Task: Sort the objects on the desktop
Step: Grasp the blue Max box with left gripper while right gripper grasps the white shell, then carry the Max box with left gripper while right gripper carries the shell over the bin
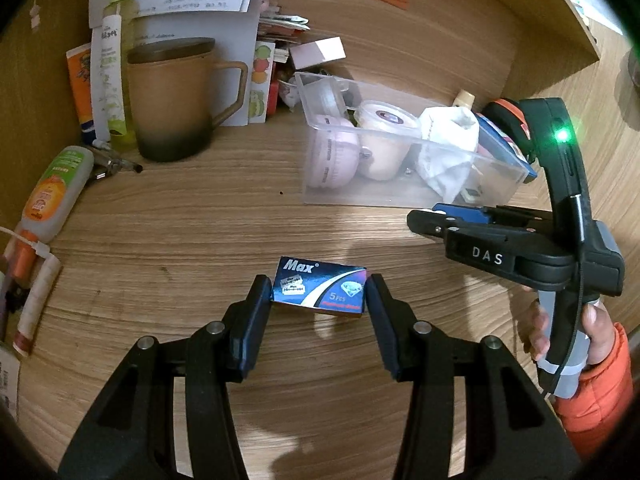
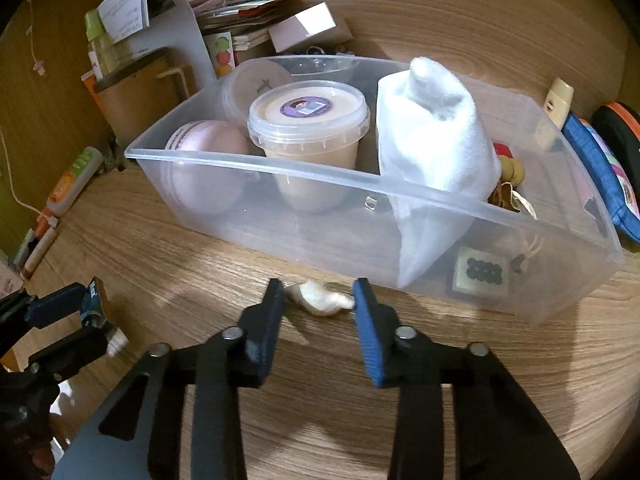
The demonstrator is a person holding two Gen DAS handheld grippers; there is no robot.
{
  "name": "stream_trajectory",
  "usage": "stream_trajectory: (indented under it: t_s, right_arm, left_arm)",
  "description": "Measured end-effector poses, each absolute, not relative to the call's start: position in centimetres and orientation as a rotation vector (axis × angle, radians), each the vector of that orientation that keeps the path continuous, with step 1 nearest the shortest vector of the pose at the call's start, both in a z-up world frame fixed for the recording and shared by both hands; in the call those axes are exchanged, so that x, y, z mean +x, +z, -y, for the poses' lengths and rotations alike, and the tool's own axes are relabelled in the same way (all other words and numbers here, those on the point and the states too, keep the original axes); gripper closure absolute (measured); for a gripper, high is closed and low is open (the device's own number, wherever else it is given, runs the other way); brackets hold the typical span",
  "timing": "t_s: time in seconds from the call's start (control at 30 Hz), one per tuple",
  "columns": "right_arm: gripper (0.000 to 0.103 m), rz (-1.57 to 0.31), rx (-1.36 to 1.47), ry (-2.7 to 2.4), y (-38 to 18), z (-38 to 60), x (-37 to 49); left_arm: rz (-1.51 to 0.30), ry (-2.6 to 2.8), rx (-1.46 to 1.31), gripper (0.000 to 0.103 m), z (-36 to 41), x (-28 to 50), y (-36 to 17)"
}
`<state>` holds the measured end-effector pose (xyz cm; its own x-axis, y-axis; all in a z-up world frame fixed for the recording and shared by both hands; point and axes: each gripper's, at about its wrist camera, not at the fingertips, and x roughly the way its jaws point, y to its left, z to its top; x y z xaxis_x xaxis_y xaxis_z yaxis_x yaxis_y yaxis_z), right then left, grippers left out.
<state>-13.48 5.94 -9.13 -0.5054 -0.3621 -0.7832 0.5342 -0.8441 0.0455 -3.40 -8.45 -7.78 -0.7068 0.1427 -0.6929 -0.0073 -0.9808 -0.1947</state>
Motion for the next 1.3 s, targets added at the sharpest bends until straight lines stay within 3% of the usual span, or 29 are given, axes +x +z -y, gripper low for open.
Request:
stream_trajectory:
  t_s: [0.13, 1.3]
  right_arm:
    - [0.076, -0.295, 1.139, -2.326, -9.2, -5.6, -13.2]
    - [0.076, -0.089, 0.927, -2.344, -3.1, -16.9, -8.2]
  left_arm:
    - [0.266, 2.822, -1.160, 0.055, 8.5, -3.4, -7.6]
    - [0.127, 2.904, -1.016, 0.055, 1.6, -3.9, -2.5]
